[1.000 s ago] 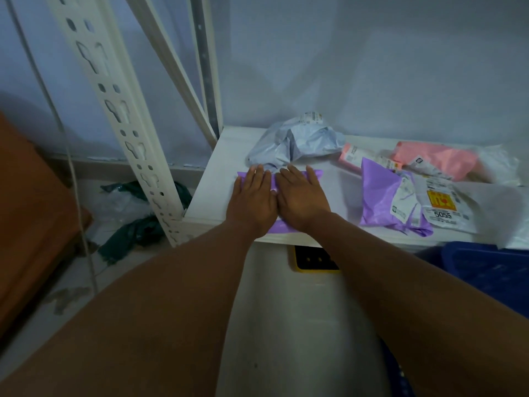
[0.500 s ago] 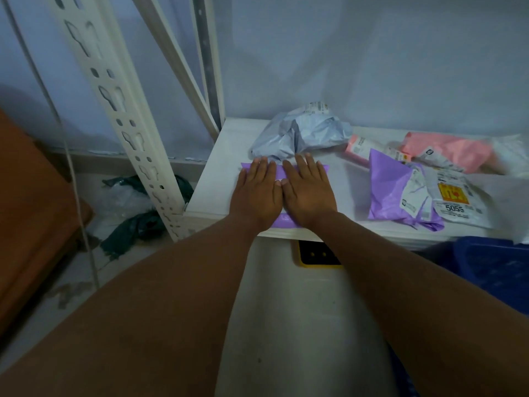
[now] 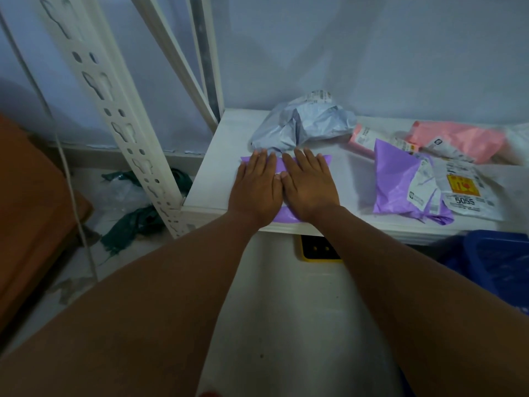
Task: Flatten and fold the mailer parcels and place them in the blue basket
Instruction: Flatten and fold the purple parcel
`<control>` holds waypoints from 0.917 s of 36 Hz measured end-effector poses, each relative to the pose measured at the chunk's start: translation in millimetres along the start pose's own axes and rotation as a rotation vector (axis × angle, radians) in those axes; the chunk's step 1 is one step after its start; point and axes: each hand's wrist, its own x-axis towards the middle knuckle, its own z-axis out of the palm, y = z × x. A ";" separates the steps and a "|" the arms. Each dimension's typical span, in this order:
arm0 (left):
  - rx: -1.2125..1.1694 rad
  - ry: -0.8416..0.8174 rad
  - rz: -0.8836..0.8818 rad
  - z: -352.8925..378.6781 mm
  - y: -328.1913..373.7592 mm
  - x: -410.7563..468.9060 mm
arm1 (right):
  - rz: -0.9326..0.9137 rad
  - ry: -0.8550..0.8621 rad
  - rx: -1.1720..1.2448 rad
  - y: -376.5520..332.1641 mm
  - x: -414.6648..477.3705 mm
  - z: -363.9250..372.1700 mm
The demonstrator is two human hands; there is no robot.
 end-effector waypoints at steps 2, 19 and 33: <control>-0.002 -0.002 0.006 -1.1 0.7 -1.1 | 0.003 0.001 -0.009 0.2 0.0 2.1; 0.051 -0.043 0.007 1.1 -0.3 -0.2 | 0.003 -0.006 -0.033 0.5 1.8 6.9; 0.074 -0.066 0.006 1.2 -1.0 0.1 | -0.001 -0.010 -0.050 2.6 3.5 10.1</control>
